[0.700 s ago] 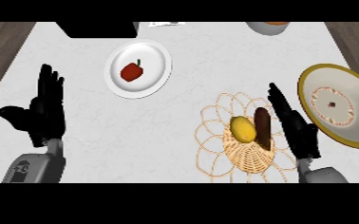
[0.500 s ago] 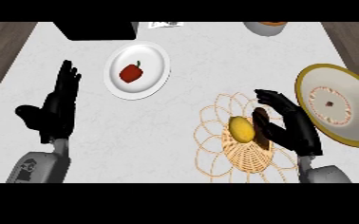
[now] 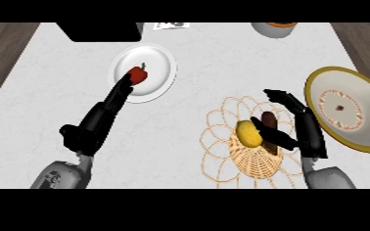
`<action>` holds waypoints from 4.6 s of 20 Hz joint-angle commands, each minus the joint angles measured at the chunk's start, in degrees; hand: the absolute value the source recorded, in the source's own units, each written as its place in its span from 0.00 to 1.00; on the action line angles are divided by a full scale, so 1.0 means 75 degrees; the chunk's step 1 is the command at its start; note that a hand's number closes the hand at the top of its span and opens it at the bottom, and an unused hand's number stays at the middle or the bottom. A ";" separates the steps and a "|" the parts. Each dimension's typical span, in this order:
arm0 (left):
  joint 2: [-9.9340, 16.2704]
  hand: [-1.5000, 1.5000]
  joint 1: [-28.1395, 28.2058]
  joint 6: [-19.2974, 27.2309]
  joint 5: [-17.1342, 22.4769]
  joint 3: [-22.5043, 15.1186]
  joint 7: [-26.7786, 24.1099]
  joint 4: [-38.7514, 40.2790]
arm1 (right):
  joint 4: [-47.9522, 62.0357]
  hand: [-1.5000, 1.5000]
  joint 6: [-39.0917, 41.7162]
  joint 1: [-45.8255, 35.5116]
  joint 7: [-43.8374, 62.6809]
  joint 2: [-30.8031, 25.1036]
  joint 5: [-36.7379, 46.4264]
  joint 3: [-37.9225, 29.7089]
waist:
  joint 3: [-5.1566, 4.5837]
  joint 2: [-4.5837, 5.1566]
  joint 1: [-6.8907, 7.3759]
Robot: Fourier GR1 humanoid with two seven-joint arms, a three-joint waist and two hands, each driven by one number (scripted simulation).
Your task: Pick the lemon from the placemat and place it in the bowl
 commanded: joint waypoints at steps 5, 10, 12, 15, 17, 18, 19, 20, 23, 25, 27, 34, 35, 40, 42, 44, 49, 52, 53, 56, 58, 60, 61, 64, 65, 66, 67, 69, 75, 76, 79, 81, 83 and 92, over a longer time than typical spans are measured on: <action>-0.0442 0.50 -0.0133 -0.0100 -0.0225 -0.0410 0.0142 0.0049 | -0.0088 0.00 0.0443 -0.0787 0.1638 -0.1189 0.2059 0.1015 | -0.0008 -0.0013 0.0052; -0.0191 0.50 -0.0027 -0.0263 -0.0165 -0.0253 0.0105 -0.0024 | -0.0183 0.00 0.2369 -0.1760 0.3933 -0.2297 0.2671 0.1639 | -0.0039 -0.0035 0.0170; -0.0080 0.50 -0.0186 -0.0323 -0.0151 -0.0275 0.0446 -0.0284 | -0.0496 0.00 0.3653 -0.1888 0.4588 -0.2540 0.2291 0.1992 | -0.0041 -0.0082 0.0164; -0.0241 0.50 -0.0207 -0.0315 -0.0108 -0.0186 0.0189 0.0007 | -0.0571 0.00 0.5196 -0.2379 0.5706 -0.2515 0.1471 0.2102 | -0.0038 -0.0023 0.0146; -0.0167 0.50 -0.0318 -0.0323 -0.0045 -0.0133 0.0562 -0.0273 | -0.0808 0.00 0.5851 -0.2778 0.6708 -0.2116 0.1013 0.2211 | -0.0022 -0.0039 0.0173; -0.0286 0.50 -0.0175 -0.0226 -0.0114 -0.0216 0.0522 -0.0234 | -0.0778 0.00 0.6303 -0.3058 0.7064 -0.2176 0.0627 0.1997 | -0.0019 -0.0030 0.0164; -0.0141 0.50 -0.0178 -0.0457 -0.0016 -0.0055 0.0361 -0.0049 | -0.0987 0.00 0.6345 -0.3157 0.7734 -0.1863 0.0503 0.2029 | -0.0017 -0.0025 0.0107; -0.0300 0.50 -0.0244 -0.0338 -0.0200 -0.0163 0.0270 -0.0011 | -0.0861 0.00 0.6674 -0.3238 0.7882 -0.1902 0.0229 0.1907 | -0.0010 -0.0014 0.0084; -0.0056 0.50 -0.0200 -0.0803 0.0182 0.0218 0.0367 -0.0171 | -0.0487 0.00 0.6634 -0.3338 0.8438 -0.1136 0.0206 0.2046 | 0.0001 0.0007 0.0120; -0.0222 0.50 0.0200 -0.0388 -0.0251 0.0002 0.0348 -0.0469 | -0.0786 0.00 0.7105 -0.3749 0.9383 -0.1210 -0.0232 0.1741 | 0.0000 -0.0015 0.0104; -0.0148 0.50 0.0031 -0.0523 -0.0096 0.0193 0.0636 -0.0616 | -0.0812 0.00 0.6794 -0.3705 0.9703 -0.0836 -0.0009 0.2032 | 0.0001 -0.0016 0.0101; -0.0493 0.50 -0.0186 -0.0479 -0.0560 0.0214 0.0855 -0.0587 | -0.1039 0.00 0.6719 -0.3187 0.9173 -0.0768 0.0692 0.2065 | 0.0006 -0.0006 0.0054; -0.0299 0.50 0.0533 -0.0666 -0.0532 0.0177 0.0506 -0.0868 | -0.1367 0.00 0.6866 -0.3177 0.9390 -0.0872 0.0599 0.1954 | 0.0004 -0.0015 0.0071; -0.0789 0.50 0.0156 -0.0564 -0.0766 0.0123 0.0658 -0.0485 | -0.1387 0.00 0.6249 -0.2877 0.8999 -0.0351 0.1895 0.2449 | 0.0006 -0.0004 0.0057; -0.0619 0.50 0.0258 -0.0816 -0.0676 0.0327 0.0687 -0.0615 | -0.1405 0.00 0.6052 -0.2534 0.8582 -0.0355 0.2372 0.2445 | 0.0007 -0.0002 0.0063; -0.0778 0.50 -0.0023 -0.1001 -0.0732 0.0542 0.0027 0.0335 | -0.1455 0.00 0.5968 -0.2257 0.8139 -0.0494 0.2628 0.2195 | 0.0006 0.0007 0.0032; -0.0792 0.50 0.0073 -0.1060 -0.0678 0.0650 0.0664 -0.0391 | -0.1385 0.00 0.5866 -0.2101 0.8216 -0.0250 0.3770 0.2511 | 0.0007 -0.0001 0.0051; -0.0973 0.50 0.0465 -0.1042 -0.1033 0.0491 0.0456 -0.0575 | -0.1396 0.00 0.6255 -0.2115 0.8203 -0.0135 0.3809 0.1918 | 0.0007 -0.0004 0.0061; -0.0956 0.50 0.0114 -0.1242 -0.0853 0.0660 0.0360 -0.0108 | -0.1013 0.00 0.5696 -0.1647 0.7457 -0.0414 0.4197 0.2135 | 0.0008 0.0005 0.0041; -0.0551 0.50 -0.0084 -0.1567 -0.0679 0.1143 0.0820 -0.0481 | -0.0235 0.00 0.5784 -0.1998 0.7332 -0.0034 0.4391 0.1892 | 0.0008 0.0007 0.0079; -0.0973 0.50 0.0178 -0.1431 -0.0964 0.0966 0.0443 -0.0373 | -0.1011 0.00 0.5869 -0.1236 0.7549 0.0101 0.4603 0.1979 | 0.0007 -0.0002 0.0045; -0.0926 0.50 0.0226 -0.1447 -0.0875 0.1010 0.0990 -0.0939 | -0.0170 0.00 0.6316 -0.2085 0.7138 0.0045 0.4339 0.1264 | 0.0008 0.0000 0.0086; -0.0948 0.50 -0.0104 -0.1555 -0.1006 0.1337 0.0245 0.0289 | -0.0505 0.00 0.6455 -0.1821 0.7098 -0.0004 0.4400 0.1350 | 0.0006 0.0005 0.0047; -0.1406 0.50 0.0176 -0.1182 -0.1426 0.0771 0.0886 -0.0665 | -0.0079 0.00 0.6081 -0.1421 0.6434 0.0016 0.4843 0.1334 | 0.0009 0.0000 0.0063; -0.1177 0.50 -0.0138 -0.1557 -0.1193 0.1248 0.0864 -0.0231 | 0.0270 0.00 0.5922 -0.1717 0.6578 0.0438 0.5161 0.1302 | 0.0008 0.0004 0.0065; -0.1142 0.50 0.0243 -0.1682 -0.1262 0.1262 0.0252 -0.0176 | -0.0243 0.00 0.5941 -0.1191 0.6267 0.0136 0.5143 0.1256 | 0.0007 0.0000 0.0052; -0.1300 0.50 -0.0031 -0.1641 -0.1307 0.1202 0.0659 -0.0315 | 0.0088 0.00 0.5910 -0.1330 0.6191 0.0366 0.5276 0.1208 | 0.0008 0.0001 0.0056; -0.1420 0.50 0.0609 -0.1431 -0.1467 0.0878 0.0750 -0.0825 | 0.1010 0.00 0.5223 -0.1506 0.5483 0.0379 0.5494 0.1138 | 0.0010 0.0003 0.0092; -0.1588 0.50 0.0294 -0.1513 -0.1557 0.1050 0.0660 -0.0366 | 0.0561 1.00 0.5037 -0.1591 0.4816 0.0382 0.5910 0.1125 | 0.0008 0.0002 0.0054; -0.1664 0.50 0.0213 -0.1465 -0.1499 0.0957 0.1222 -0.0866 | 0.1033 1.00 0.4722 -0.1820 0.4819 0.0712 0.6111 0.1160 | 0.0009 0.0002 0.0077; -0.1471 0.50 0.0376 -0.1776 -0.1319 0.1320 0.1086 -0.0891 | 0.1106 1.00 0.4783 -0.1821 0.4448 0.0523 0.6189 0.0702 | 0.0008 0.0001 0.0071; -0.1662 0.50 0.0731 -0.1582 -0.1856 0.1065 0.0488 -0.0712 | 0.1064 1.00 0.4705 -0.1632 0.4537 0.0911 0.6478 0.0860 | 0.0007 0.0000 0.0066; -0.1575 0.50 0.0269 -0.1915 -0.1469 0.1363 0.0600 -0.0382 | 0.1127 1.00 0.5078 -0.2052 0.4102 0.0365 0.6280 0.0395 | 0.0007 0.0003 0.0059; -0.1439 0.50 0.0542 -0.2004 -0.1491 0.1563 0.0457 -0.0609 | -0.0751 1.00 0.3874 0.0185 0.2834 -0.0652 0.7285 0.1258 | 0.0005 -0.0018 -0.0018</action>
